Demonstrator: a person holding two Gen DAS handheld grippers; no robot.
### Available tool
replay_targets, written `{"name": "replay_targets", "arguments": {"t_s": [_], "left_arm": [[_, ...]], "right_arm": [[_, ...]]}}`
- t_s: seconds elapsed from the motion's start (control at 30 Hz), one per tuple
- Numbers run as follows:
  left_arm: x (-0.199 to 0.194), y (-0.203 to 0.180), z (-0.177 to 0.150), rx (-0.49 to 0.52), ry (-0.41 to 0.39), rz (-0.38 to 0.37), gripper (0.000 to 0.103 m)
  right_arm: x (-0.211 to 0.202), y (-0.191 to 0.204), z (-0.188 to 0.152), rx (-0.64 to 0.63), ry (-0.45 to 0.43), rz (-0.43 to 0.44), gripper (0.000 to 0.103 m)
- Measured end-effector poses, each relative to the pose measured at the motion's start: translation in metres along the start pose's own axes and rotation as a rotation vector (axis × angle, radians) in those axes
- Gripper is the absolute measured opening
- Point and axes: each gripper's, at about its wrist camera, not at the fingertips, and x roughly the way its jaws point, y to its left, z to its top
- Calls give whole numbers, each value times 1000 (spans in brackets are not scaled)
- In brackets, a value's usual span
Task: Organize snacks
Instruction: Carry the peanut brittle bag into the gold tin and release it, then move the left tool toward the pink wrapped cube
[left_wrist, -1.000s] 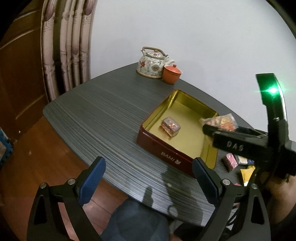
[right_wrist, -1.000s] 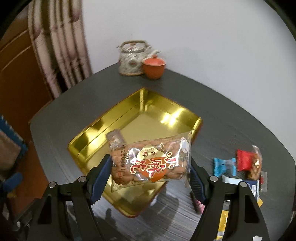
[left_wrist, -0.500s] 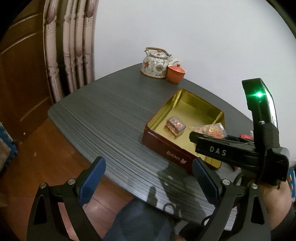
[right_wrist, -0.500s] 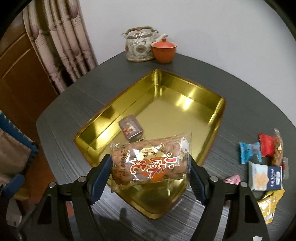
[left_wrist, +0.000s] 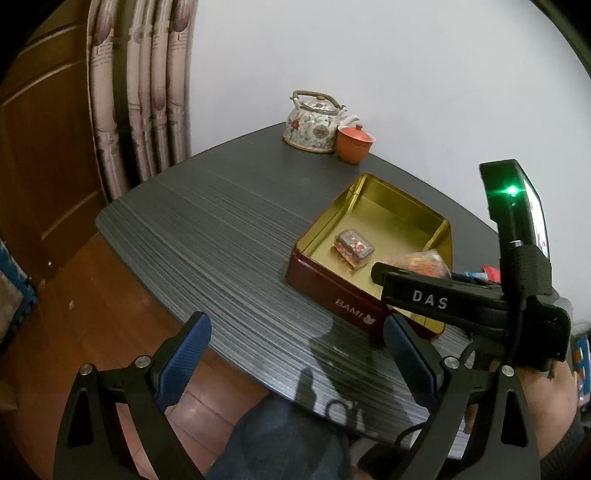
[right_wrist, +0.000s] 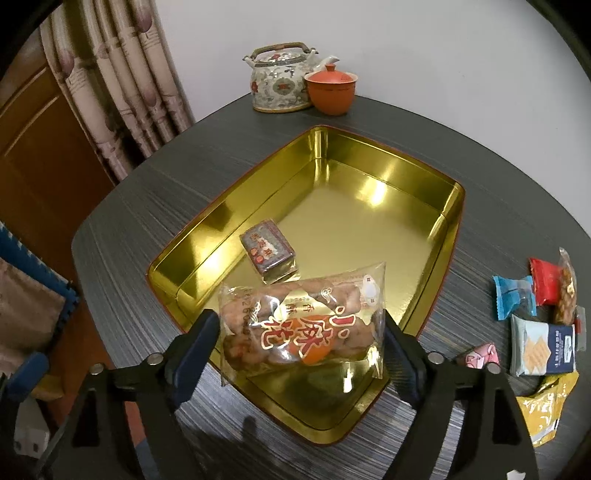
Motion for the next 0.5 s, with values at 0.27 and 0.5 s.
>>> {"name": "replay_targets", "arguments": {"t_s": [0.27, 0.5], "left_arm": [[-6, -4, -1, 18, -40, -8, 94], [-7, -24, -9, 89, -17, -109, 94]], "right_arm": [[-32, -15, 3, 43, -102, 27, 93], [-97, -98, -71, 139, -184, -236, 94]]}}
